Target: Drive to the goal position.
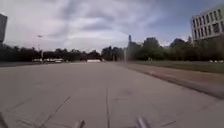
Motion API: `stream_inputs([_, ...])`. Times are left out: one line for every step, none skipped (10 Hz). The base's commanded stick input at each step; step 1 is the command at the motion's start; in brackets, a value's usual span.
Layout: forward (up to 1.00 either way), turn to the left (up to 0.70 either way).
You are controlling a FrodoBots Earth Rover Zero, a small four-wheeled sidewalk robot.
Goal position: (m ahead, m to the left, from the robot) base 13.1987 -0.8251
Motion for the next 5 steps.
stream_inputs([1.00,0.00])
stream_inputs([1.00,0.00])
stream_inputs([1.00,0.27])
stream_inputs([1.00,0.27])
stream_inputs([1.00,0.14])
